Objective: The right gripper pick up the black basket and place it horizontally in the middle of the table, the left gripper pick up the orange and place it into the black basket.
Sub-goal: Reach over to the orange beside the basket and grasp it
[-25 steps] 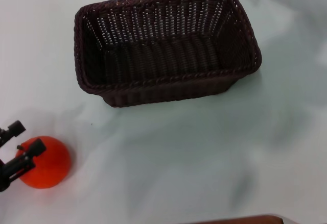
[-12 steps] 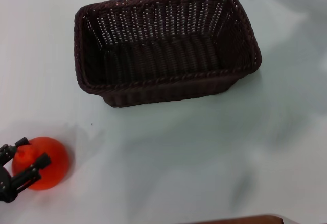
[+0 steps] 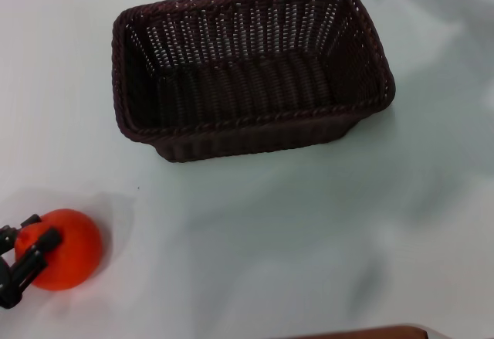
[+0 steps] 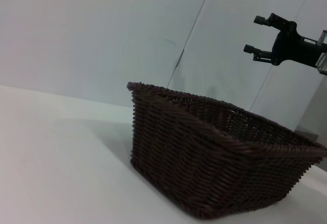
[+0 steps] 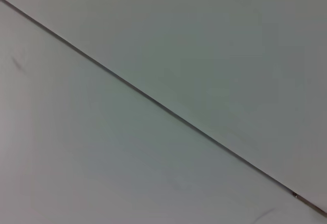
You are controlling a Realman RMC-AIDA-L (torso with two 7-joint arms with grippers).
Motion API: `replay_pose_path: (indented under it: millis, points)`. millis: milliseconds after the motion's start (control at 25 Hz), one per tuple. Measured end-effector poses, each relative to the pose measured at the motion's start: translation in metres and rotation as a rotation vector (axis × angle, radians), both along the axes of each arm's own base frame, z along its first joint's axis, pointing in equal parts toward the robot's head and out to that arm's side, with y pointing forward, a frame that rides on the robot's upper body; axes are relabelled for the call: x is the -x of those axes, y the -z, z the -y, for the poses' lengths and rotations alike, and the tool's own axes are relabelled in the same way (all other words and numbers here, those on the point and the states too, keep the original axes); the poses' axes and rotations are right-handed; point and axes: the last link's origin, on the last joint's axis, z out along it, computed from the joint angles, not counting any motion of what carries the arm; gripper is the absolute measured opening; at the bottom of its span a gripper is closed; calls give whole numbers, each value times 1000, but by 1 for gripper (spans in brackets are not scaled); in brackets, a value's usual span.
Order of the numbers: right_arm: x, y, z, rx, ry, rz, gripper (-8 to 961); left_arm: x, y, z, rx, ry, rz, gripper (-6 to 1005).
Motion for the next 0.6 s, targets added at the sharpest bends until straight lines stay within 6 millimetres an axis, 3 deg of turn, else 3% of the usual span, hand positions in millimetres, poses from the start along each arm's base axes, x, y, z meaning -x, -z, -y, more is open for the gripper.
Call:
replay_pose_path:
  millis: [280, 600]
  points:
    - [-1, -1, -1, -8, 9, -4, 870, -1, 0, -1, 5, 12, 1, 299]
    - [-1, 0, 0, -8, 7, -7, 871, -11, -11, -7, -80, 48, 68, 214]
